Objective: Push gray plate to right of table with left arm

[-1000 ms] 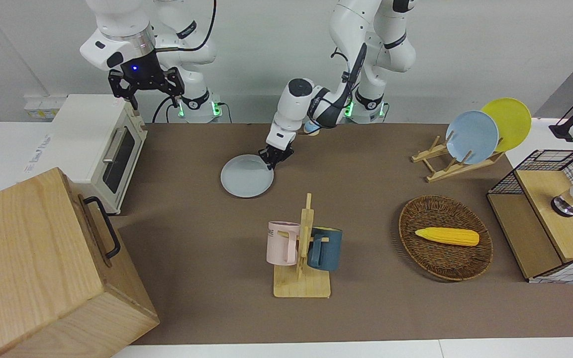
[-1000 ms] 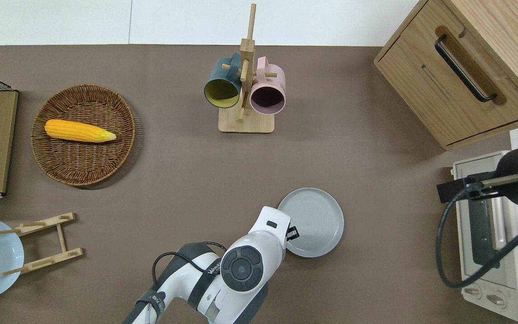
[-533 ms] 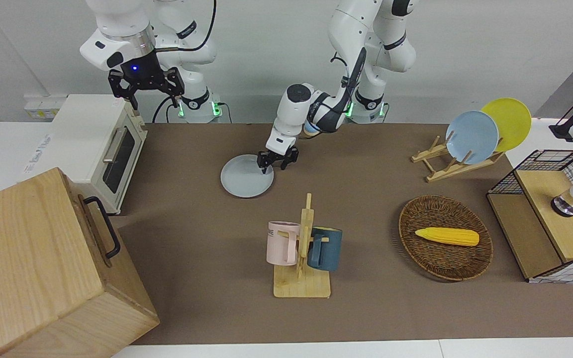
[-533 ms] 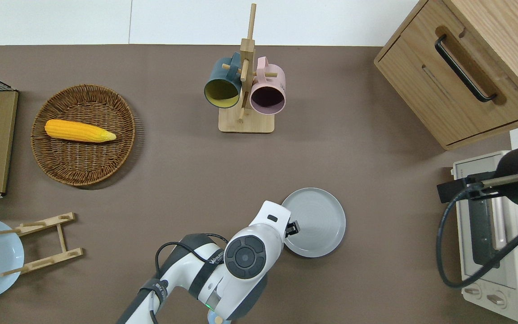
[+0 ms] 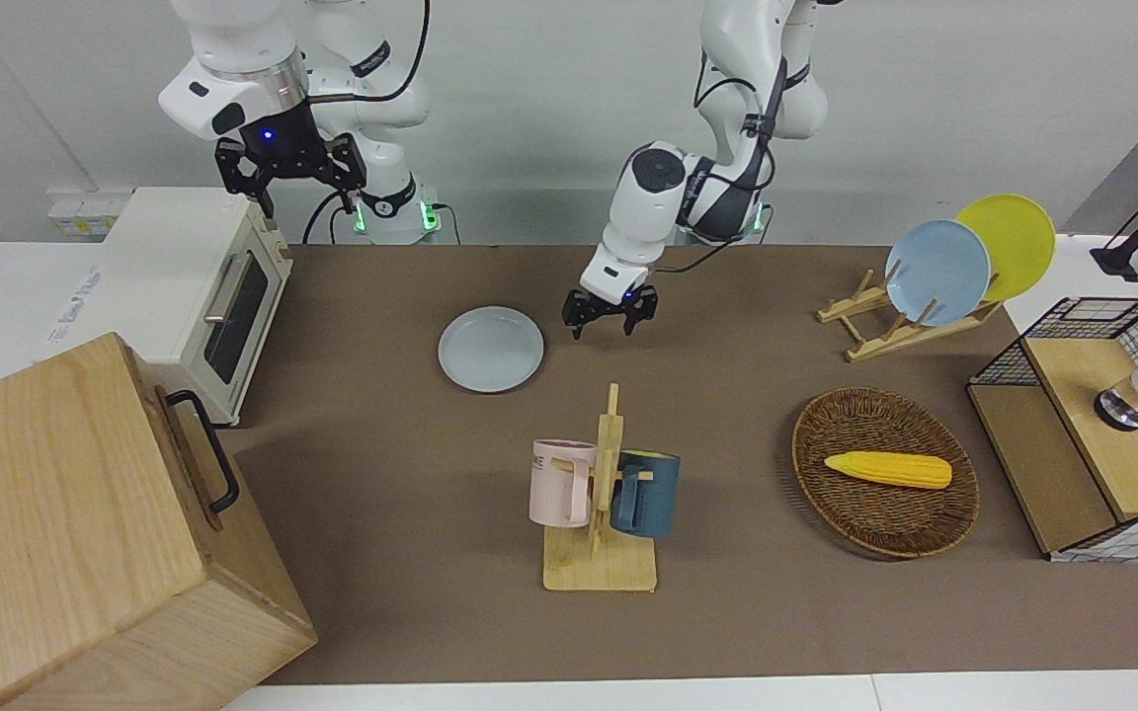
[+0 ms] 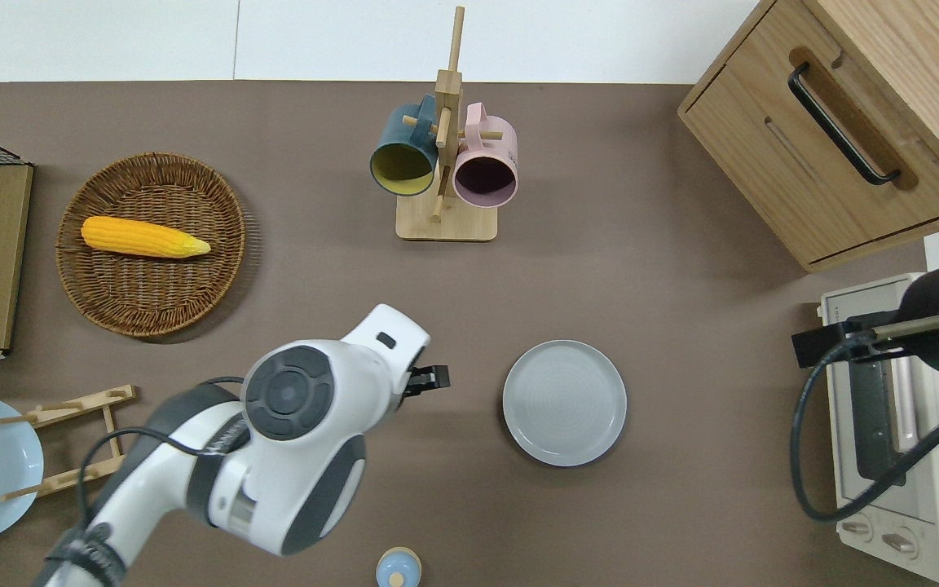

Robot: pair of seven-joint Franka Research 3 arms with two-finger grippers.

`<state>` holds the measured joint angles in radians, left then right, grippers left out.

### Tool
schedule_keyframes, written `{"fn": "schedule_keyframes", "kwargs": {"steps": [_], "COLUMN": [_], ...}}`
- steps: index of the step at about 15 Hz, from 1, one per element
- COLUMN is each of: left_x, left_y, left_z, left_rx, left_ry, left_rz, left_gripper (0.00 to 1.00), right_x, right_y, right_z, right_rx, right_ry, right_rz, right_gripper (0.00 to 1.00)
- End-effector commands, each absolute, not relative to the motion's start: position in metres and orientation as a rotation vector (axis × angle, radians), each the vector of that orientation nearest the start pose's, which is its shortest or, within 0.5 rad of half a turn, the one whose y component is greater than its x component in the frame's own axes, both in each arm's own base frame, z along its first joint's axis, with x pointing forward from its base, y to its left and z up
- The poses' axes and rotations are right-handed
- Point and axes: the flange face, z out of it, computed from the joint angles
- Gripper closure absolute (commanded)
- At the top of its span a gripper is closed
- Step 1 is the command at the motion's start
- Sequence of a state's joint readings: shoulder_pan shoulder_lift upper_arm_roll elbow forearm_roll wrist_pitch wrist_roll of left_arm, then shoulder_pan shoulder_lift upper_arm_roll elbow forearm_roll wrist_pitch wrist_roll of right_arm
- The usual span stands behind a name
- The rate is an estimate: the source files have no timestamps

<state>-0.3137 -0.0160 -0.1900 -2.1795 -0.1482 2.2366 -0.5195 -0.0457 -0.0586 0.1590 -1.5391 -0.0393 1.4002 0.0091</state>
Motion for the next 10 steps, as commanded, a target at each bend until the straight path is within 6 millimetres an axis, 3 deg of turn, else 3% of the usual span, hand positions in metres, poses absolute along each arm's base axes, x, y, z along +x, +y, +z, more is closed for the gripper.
{"fn": "schedule_keyframes", "kwargs": {"steps": [1,3,5,10], "left_x": [0.483,0.497,0.507,0.519], "left_y": [-0.202,-0.162,-0.135,-0.103], "left_z": [0.443,0.462,0.485,0.549], "left_rx": [-3.242,-3.241,-3.207,-3.171], "left_ry": [-0.108,-0.103,-0.108,-0.172], "left_rz": [0.001,-0.007,-0.020,-0.028], "left_gripper": [0.01,0.01,0.01,0.01], "right_x": [0.511,0.511,0.511,0.511], "right_y": [0.055,0.055,0.055,0.055], "right_z": [0.659,0.659,0.659,0.659], "right_rx": [-3.190,-3.190,-3.190,-3.190], "right_ry": [-0.164,-0.164,-0.164,-0.164], "right_rz": [0.134,0.134,0.134,0.134], "right_gripper": [0.005,0.005,0.005,0.005]}}
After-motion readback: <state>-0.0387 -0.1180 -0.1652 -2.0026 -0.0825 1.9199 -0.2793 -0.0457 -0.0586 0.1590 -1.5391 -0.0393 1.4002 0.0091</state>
